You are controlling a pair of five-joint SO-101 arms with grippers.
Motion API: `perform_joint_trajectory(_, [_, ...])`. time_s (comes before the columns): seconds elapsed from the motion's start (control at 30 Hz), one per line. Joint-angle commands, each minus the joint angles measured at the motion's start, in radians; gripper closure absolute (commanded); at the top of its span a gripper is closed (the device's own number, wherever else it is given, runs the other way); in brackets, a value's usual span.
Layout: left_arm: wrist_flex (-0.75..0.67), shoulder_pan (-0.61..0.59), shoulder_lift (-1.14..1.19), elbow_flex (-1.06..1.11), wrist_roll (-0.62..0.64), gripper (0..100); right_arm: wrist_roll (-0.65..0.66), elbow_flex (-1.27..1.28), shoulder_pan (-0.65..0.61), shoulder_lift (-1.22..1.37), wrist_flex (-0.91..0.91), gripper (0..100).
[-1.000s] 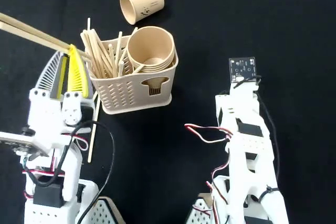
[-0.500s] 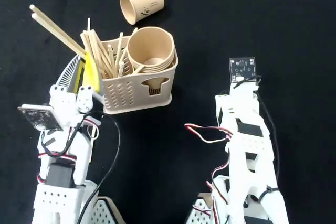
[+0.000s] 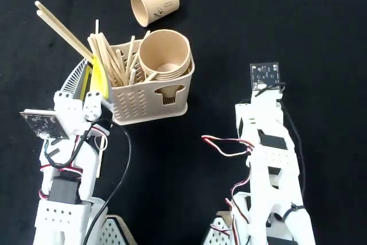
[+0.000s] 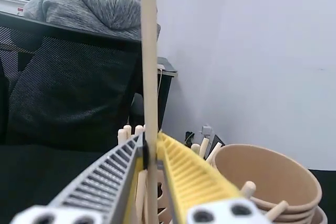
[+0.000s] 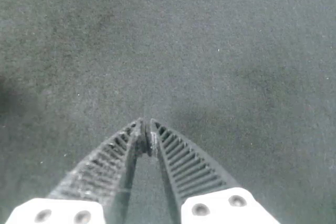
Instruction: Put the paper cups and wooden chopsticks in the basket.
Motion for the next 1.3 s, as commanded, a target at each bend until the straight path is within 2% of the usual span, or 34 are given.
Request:
perform_joint_trajectory(0.0, [0.021, 0.013, 0.008, -0.021, 0.005, 97, 0.008, -0.004, -0.009, -0.03, -0.02, 98.5])
perform_joint_trajectory(0.1, [0.025, -0.012, 0.0, -0.041, 0.008, 97, 0.008, -0.004, -0.009, -0.03, -0.02, 98.5])
perform_joint_trajectory(0.2, [0.12, -0.058, -0.002, -0.105, 0.029, 97, 0.008, -0.004, -0.009, -0.03, -0.02, 98.5])
perform_joint_trajectory(0.37, [0.273, -0.065, -0.002, -0.209, 0.175, 97, 0.035, -0.004, -0.009, -0.03, -0.02, 98.5])
perform_joint_trajectory(0.57, [0.278, -0.058, -0.002, -0.252, 0.204, 97, 0.041, -0.004, -0.009, -0.03, -0.02, 98.5])
perform_joint_trajectory(0.67, [0.279, 0.016, 0.008, -0.243, 0.196, 97, 0.041, -0.004, -0.009, -0.03, -0.02, 98.5])
perform_joint_trajectory(0.77, [0.261, 0.096, 0.008, -0.205, 0.173, 97, 0.041, -0.004, -0.009, -0.03, -0.02, 98.5])
perform_joint_trajectory(0.87, [0.209, 0.116, 0.008, -0.154, 0.078, 97, 0.041, -0.004, -0.009, -0.03, -0.02, 98.5])
perform_joint_trajectory(1.1, [0.003, 0.027, 0.009, -0.008, -0.005, 97, 0.041, -0.004, -0.009, -0.03, -0.02, 98.5])
perform_joint_trajectory(1.27, [-0.008, 0.033, 0.011, 0.016, -0.077, 97, 0.041, -0.002, -0.009, -0.03, -0.02, 98.5])
